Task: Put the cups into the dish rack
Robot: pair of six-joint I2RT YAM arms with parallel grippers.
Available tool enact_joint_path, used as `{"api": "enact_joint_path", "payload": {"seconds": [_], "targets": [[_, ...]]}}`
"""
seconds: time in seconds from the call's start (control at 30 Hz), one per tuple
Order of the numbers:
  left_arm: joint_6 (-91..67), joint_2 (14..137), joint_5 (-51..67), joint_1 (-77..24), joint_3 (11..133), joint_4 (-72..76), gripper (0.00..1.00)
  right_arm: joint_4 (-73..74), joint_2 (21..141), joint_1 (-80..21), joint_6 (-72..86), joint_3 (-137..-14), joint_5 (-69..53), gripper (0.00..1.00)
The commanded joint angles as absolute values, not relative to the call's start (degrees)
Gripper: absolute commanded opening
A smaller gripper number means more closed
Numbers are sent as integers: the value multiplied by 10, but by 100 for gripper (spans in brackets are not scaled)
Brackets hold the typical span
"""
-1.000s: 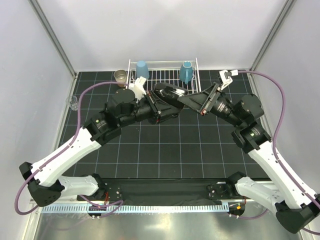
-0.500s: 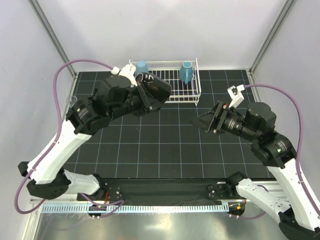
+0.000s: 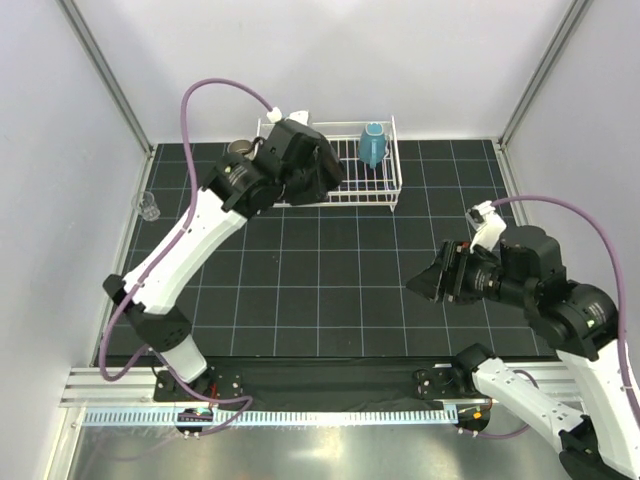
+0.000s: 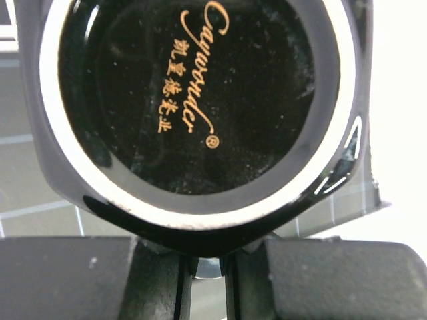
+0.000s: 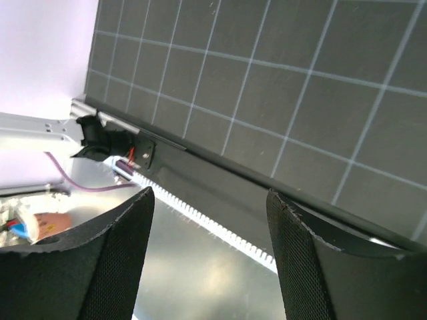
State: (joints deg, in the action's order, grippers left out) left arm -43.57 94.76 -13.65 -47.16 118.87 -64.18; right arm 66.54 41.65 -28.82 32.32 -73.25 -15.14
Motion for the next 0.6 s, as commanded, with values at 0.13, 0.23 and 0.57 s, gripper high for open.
{"api": "enact_joint_path", "payload": {"seconds": [0.13, 0.23, 0.57], "targets": [[-327, 1025, -151, -392, 1286, -561, 0, 755, 471, -290, 263, -836, -41, 69], [-322, 1061, -139, -363, 1295, -523, 0, 785, 495, -289, 249, -870, -3, 69], [-312, 1210, -106, -328, 1359, -446, 0, 838, 544, -289, 229, -911, 81, 69]]}}
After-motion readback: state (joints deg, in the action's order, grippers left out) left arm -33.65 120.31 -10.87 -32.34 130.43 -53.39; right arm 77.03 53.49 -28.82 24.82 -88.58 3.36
